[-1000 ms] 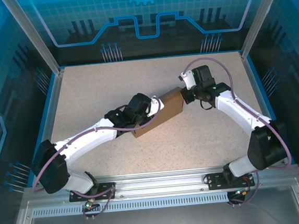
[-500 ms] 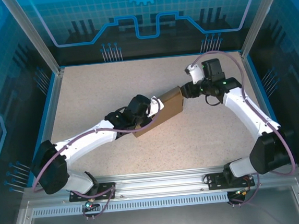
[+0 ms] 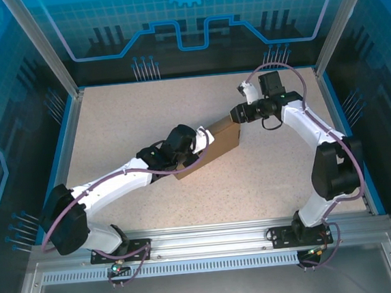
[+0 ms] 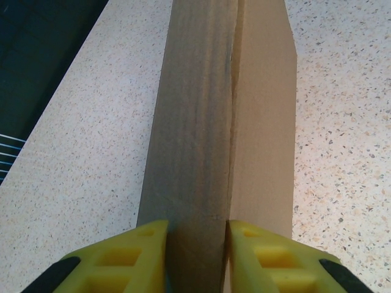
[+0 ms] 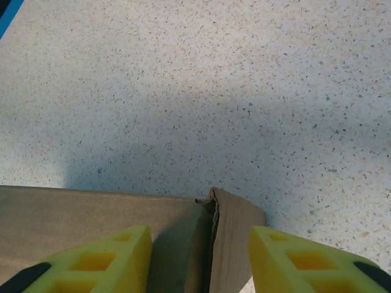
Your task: Fold the paper box
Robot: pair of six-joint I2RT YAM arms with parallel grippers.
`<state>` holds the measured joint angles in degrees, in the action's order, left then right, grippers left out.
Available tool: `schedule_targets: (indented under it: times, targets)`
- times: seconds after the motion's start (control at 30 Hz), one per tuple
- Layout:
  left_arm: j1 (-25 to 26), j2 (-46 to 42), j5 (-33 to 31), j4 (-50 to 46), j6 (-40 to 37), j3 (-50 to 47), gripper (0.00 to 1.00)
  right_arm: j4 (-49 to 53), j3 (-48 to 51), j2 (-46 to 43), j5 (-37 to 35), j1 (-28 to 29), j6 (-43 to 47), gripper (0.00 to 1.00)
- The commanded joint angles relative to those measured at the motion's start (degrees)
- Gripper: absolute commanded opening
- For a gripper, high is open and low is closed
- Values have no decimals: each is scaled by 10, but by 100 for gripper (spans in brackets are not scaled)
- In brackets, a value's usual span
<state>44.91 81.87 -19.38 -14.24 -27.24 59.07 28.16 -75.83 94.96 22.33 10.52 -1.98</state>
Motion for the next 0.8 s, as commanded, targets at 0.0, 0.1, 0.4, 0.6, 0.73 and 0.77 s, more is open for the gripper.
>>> schedule_targets:
  times: [0.0, 0.1, 0.4, 0.6, 0.73, 0.77]
  targets:
    - [2, -6, 21, -43, 13, -20, 31, -4, 50, -10, -7, -9, -8, 43]
    - [2, -8, 25, -36, 28, -11, 38, -29, 88, -13, -17, -8, -16, 42]
    - [2, -15, 37, -46, 102, 44, 64, -68, 147, -42, -59, 1, -29, 38]
    - [-2, -64, 27, -57, 224, 49, 75, -72, 149, -51, -68, 6, -30, 38]
    - [-48, -121, 46, -91, 362, 25, 82, -72, 147, -56, -70, 10, -29, 38]
    - [-72, -141, 69, -95, 397, 10, 82, -72, 147, -56, -71, 11, -29, 38]
